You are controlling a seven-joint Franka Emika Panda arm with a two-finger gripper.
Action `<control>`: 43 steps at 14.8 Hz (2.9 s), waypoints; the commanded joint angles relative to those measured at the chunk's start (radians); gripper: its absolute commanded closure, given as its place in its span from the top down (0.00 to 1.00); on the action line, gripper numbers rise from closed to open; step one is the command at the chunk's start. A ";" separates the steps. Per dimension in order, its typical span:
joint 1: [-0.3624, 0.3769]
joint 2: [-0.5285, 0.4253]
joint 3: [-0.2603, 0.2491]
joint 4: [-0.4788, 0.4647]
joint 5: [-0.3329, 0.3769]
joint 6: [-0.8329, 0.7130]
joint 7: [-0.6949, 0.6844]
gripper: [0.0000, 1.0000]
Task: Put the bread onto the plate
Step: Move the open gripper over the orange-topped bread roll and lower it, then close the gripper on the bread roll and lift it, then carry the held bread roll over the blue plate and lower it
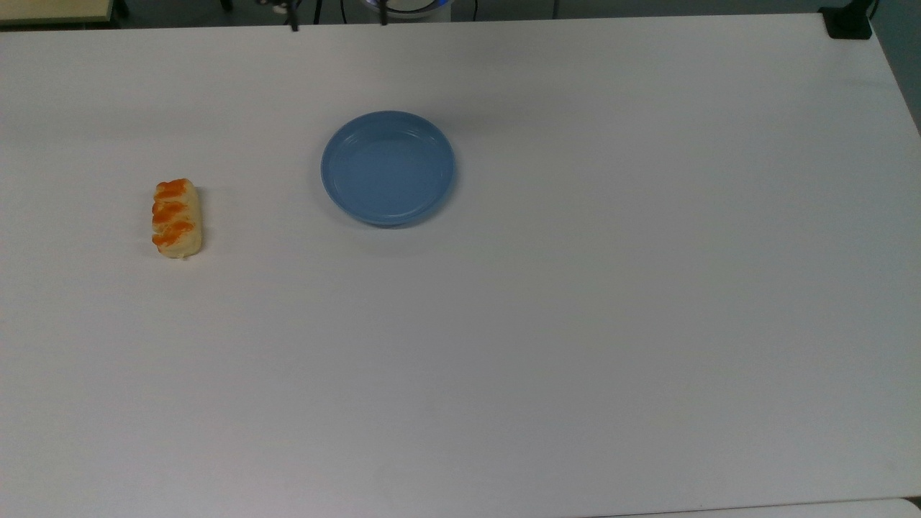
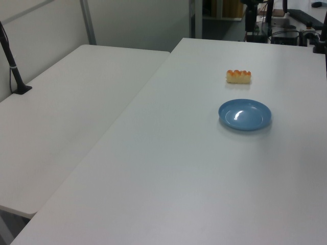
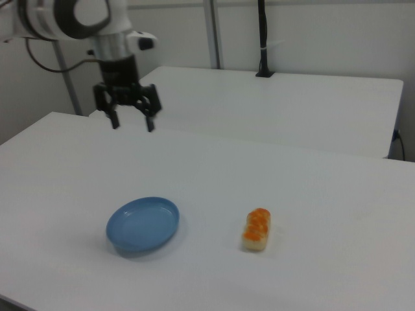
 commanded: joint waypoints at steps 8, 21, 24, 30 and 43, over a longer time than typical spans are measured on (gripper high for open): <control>-0.308 0.304 0.001 -0.009 -0.012 0.340 -0.190 1.00; -0.365 0.525 0.006 -0.009 0.001 0.597 -0.299 0.46; -0.365 0.516 0.006 -0.009 0.001 0.589 -0.299 0.29; -0.275 0.359 0.040 -0.127 0.001 0.510 -0.198 0.29; -0.008 0.089 0.130 -0.470 -0.035 0.517 0.066 0.29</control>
